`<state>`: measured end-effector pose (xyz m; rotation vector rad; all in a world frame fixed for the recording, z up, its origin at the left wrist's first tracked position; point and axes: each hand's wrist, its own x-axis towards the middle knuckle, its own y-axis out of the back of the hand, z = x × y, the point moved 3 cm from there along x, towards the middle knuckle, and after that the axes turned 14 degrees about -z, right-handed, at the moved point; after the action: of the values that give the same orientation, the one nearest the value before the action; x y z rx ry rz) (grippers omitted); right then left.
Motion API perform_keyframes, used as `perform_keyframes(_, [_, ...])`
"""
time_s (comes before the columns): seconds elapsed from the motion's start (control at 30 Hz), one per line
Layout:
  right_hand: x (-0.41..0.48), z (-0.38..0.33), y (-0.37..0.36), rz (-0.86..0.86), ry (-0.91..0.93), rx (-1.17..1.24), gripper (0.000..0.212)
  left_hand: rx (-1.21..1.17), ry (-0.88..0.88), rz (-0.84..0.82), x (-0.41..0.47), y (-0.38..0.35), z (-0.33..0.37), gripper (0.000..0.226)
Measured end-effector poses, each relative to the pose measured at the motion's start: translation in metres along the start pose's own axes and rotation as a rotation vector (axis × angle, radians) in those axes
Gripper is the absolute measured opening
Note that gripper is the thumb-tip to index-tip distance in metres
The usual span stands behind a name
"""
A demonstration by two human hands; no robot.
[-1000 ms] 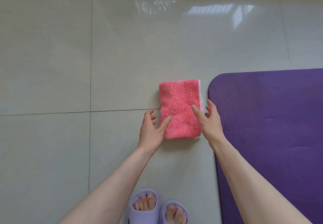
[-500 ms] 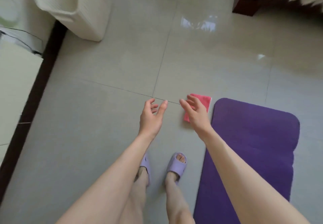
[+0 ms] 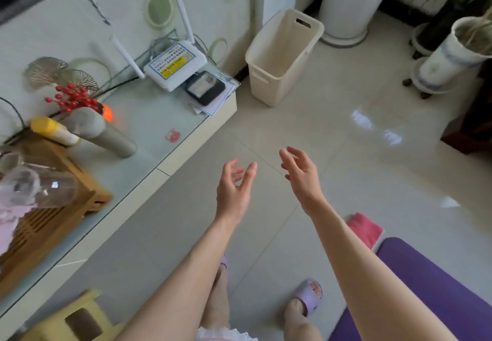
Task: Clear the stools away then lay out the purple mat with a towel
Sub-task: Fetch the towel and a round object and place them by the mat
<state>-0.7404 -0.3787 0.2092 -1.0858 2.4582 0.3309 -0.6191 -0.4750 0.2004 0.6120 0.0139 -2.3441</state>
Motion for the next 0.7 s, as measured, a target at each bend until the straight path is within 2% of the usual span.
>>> perform_keyframes(0.33, [0.059, -0.062, -0.189, -0.181, 0.033, -0.078, 0.048, -0.046, 0.068, 0.149, 0.028, 0.195, -0.01, 0.049])
perform_keyframes(0.47, [0.079, -0.071, -0.248, -0.271, 0.017, -0.114, 0.049, -0.157, 0.101, 0.265, 0.037, 0.249, -0.022, 0.049])
perform_keyframes(0.63, [0.109, -0.077, -0.31, -0.39, 0.005, -0.163, 0.046, -0.244, 0.093, 0.395, 0.057, 0.297, -0.031, 0.031])
perform_keyframes(0.7, [0.121, -0.079, -0.33, -0.428, -0.01, -0.179, 0.048, -0.248, 0.117, 0.443, 0.069, 0.312, -0.036, 0.032])
